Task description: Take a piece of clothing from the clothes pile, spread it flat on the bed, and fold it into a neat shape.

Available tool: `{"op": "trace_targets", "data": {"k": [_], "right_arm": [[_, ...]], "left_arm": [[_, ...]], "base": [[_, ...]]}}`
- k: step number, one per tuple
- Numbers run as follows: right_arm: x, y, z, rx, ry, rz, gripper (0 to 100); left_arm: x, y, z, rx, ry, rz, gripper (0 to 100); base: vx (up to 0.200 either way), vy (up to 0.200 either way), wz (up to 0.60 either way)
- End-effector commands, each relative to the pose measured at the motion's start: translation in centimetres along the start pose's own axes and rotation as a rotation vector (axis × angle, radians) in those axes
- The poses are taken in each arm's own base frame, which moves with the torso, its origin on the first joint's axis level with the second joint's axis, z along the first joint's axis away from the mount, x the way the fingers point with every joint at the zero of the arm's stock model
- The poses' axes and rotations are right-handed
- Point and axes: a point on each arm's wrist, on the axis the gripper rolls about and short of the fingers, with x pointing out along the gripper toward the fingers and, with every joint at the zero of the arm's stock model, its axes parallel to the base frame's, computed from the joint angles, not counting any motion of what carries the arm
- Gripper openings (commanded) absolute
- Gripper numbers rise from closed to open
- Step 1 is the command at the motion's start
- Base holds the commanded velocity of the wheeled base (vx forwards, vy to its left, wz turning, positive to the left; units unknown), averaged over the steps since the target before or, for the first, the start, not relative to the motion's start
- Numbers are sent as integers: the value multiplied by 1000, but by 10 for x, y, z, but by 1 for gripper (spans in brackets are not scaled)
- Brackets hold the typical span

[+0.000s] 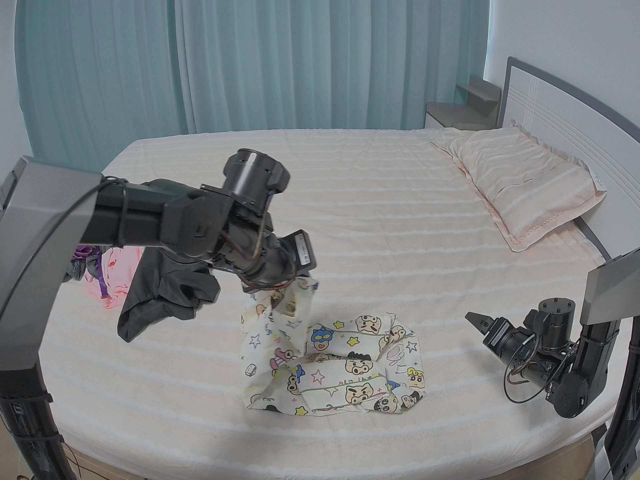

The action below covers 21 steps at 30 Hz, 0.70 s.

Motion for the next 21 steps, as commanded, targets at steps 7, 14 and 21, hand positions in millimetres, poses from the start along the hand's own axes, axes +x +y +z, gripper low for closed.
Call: {"op": "trace_targets", "data": {"k": [7, 14, 21], "right_arm": [[0, 1, 1, 1, -10, 7, 100], [0, 1, 1, 1, -10, 9, 100], [0, 1, 1, 1, -10, 9, 100]], "left_arm": [[20, -42, -6, 3, 104, -206, 0], [19, -52, 0, 14, 133, -298, 0], [22, -52, 0, 17, 157, -322, 0]], "base": [[0, 0, 0], [0, 0, 0], [0, 0, 0]]}}
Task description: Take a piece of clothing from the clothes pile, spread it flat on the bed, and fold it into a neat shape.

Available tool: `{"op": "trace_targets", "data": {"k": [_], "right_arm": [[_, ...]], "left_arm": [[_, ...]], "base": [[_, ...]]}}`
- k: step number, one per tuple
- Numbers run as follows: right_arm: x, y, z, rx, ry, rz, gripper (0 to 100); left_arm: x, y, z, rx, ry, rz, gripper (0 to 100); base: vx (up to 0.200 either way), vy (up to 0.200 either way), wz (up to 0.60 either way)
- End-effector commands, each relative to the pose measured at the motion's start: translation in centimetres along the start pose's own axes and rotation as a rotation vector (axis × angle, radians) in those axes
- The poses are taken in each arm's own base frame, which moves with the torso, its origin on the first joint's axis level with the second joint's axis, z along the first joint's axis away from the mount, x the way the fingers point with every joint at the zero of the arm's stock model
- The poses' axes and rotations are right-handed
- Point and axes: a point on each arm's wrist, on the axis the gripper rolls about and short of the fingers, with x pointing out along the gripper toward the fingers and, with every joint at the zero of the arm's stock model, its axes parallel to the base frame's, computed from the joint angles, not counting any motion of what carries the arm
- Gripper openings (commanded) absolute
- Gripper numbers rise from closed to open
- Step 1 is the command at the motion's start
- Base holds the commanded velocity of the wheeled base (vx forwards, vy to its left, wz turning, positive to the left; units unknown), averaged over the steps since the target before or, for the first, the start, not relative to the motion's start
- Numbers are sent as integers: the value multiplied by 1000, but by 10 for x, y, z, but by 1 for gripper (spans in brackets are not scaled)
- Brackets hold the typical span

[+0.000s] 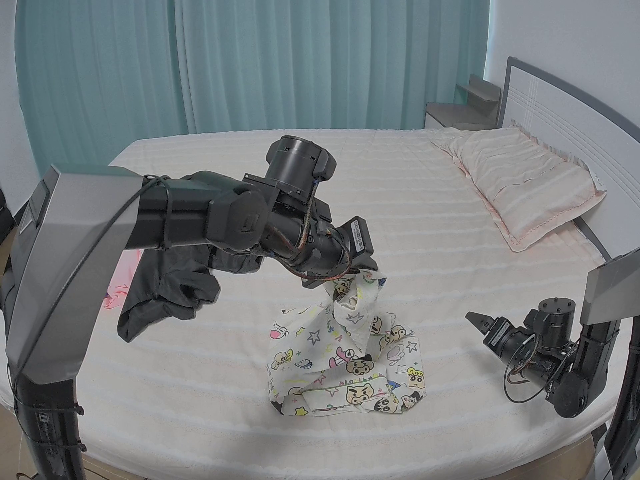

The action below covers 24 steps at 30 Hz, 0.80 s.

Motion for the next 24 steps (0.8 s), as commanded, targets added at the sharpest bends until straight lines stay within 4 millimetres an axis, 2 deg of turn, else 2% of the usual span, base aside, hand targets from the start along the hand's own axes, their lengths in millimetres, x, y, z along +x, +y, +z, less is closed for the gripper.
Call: {"op": "trace_targets", "data": {"k": [1, 3, 4, 14, 19, 22, 24], "right_arm": [[0, 1, 1, 1, -8, 10, 100], [0, 1, 1, 1, -8, 10, 100], [0, 1, 1, 1, -8, 10, 100], [0, 1, 1, 1, -8, 10, 100], [0, 1, 1, 1, -8, 10, 100], [0, 1, 1, 1, -8, 10, 100], [0, 1, 1, 1, -7, 8, 100]], "left_arm": [[3, 2, 1, -2, 1, 1, 0], [3, 2, 2, -3, -1, -1, 0], [4, 3, 3, -5, 1, 0, 100], [7, 4, 6, -16, 11, -10, 100], [7, 7, 6, -83, -9, 18, 100], [2, 13, 8, -108, -4, 47, 100], [-10, 20, 10, -137, 2, 79, 100]], "base": [[0, 0, 0], [0, 0, 0], [0, 0, 0], [0, 0, 0], [0, 0, 0], [0, 0, 0], [0, 0, 0]]}}
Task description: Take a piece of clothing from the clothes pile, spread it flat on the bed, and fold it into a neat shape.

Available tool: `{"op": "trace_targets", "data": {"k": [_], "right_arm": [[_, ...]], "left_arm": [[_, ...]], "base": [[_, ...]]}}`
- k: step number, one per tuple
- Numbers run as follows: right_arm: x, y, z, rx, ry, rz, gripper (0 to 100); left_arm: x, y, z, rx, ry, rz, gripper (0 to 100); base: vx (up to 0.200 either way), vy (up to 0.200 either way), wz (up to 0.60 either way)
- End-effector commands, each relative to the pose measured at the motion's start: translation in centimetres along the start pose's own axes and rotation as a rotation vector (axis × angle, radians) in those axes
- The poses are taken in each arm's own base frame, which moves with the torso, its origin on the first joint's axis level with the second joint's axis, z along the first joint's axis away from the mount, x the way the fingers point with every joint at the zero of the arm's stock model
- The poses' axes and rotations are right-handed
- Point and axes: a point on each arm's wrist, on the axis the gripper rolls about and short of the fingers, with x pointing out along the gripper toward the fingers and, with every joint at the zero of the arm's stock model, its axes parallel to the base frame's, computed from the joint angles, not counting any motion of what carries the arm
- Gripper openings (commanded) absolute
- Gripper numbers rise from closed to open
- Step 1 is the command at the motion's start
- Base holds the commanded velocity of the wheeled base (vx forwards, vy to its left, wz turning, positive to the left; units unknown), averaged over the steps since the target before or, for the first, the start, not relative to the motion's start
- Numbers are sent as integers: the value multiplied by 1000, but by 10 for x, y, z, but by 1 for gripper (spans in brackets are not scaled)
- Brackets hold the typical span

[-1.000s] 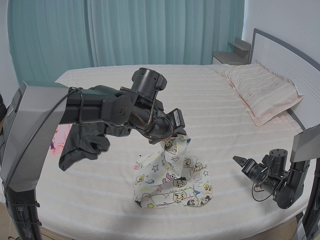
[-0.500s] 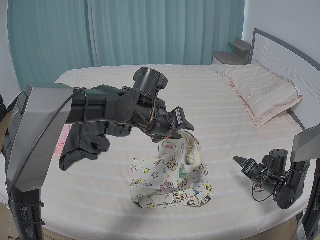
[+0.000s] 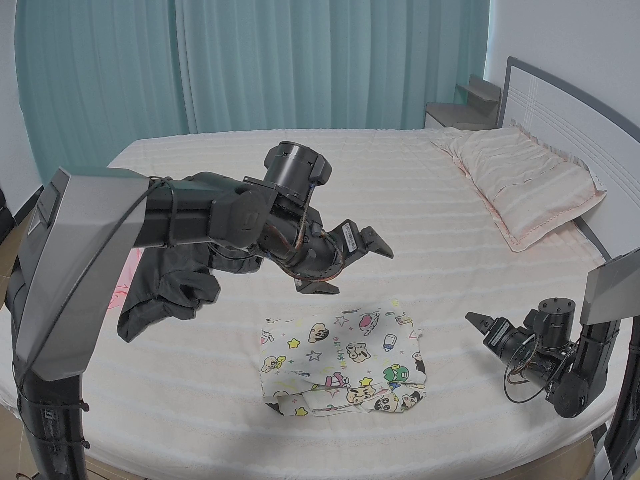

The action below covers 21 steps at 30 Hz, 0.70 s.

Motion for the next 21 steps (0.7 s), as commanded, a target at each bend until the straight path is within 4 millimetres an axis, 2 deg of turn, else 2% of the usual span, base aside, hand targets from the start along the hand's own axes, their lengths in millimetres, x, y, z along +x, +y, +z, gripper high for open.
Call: {"op": "trace_targets", "data": {"k": [1, 5, 8, 10, 14, 17, 18, 21], "right_arm": [[0, 1, 0, 0, -7, 10, 100], [0, 2, 0, -1, -4, 13, 100], [-1, 2, -1, -2, -2, 13, 100], [-1, 2, -1, -3, 0, 12, 100], [0, 1, -2, -3, 2, 10, 100], [0, 1, -2, -4, 5, 11, 100], [0, 1, -3, -4, 7, 9, 100], [1, 1, -4, -5, 11, 8, 100]], "left_arm": [[-24, 12, 8, -54, -8, 47, 100], [-59, 40, 9, -157, -18, 99, 100], [-73, 56, 3, -214, -30, 122, 100], [-84, 70, -5, -247, -42, 133, 100], [-88, 87, -19, -267, -55, 134, 100], [-90, 93, -26, -270, -58, 136, 100], [-88, 102, -36, -284, -40, 156, 100], [-85, 107, -39, -315, -37, 160, 100]], "base": [[0, 0, 0], [0, 0, 0], [0, 0, 0], [-200, 0, 0], [-200, 0, 0], [0, 0, 0], [0, 0, 0], [0, 0, 0]]}}
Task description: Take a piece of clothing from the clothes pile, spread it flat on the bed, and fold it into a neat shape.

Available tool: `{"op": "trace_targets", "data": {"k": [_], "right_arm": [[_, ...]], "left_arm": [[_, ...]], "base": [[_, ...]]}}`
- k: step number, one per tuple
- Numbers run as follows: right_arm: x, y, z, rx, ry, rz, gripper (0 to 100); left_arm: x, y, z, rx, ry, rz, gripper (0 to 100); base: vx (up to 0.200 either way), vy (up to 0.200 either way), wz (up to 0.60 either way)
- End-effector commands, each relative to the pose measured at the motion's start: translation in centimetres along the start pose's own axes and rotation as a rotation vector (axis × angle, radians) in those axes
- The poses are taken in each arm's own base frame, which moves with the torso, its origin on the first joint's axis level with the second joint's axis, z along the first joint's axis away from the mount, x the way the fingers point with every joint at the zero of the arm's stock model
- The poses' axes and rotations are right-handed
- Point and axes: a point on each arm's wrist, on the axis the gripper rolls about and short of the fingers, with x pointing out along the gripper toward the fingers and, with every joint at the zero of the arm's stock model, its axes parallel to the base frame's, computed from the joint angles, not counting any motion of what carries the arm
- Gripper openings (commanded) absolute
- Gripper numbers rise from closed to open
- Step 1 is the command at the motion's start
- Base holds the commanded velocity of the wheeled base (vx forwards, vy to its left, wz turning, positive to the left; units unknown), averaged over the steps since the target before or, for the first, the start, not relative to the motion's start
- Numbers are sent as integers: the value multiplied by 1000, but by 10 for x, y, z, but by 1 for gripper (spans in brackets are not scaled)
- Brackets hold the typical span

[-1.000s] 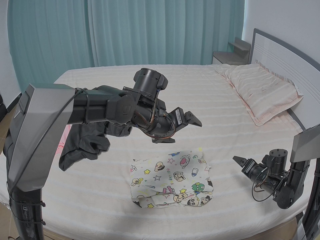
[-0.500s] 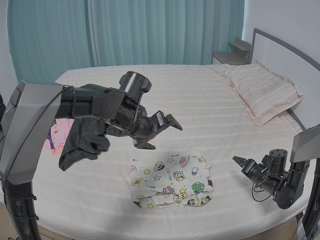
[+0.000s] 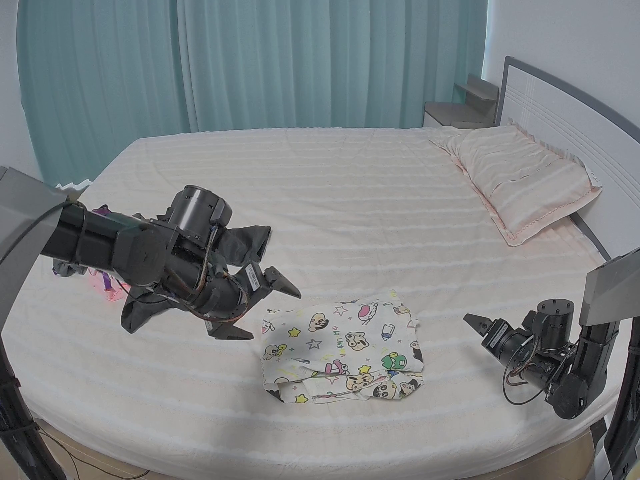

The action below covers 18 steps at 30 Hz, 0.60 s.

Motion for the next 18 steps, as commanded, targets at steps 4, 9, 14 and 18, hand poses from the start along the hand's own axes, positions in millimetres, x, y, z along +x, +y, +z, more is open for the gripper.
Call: {"op": "trace_targets", "data": {"k": [4, 9, 14, 18], "right_arm": [[2, -1, -2, -1, 4, 1, 100], [3, -2, -3, -2, 8, -3, 100], [5, -5, -6, -3, 17, -13, 100], [8, -5, -7, -3, 22, -13, 100]], "left_arm": [[-14, 14, 1, -157, -77, -67, 100], [-13, 25, 4, -190, -103, -168, 100], [-5, 46, 2, -213, -90, -185, 100], [-3, 60, 4, -235, -79, -190, 100]], "base": [[0, 0, 0], [0, 40, 0], [0, 200, 0], [0, 200, 0]]}}
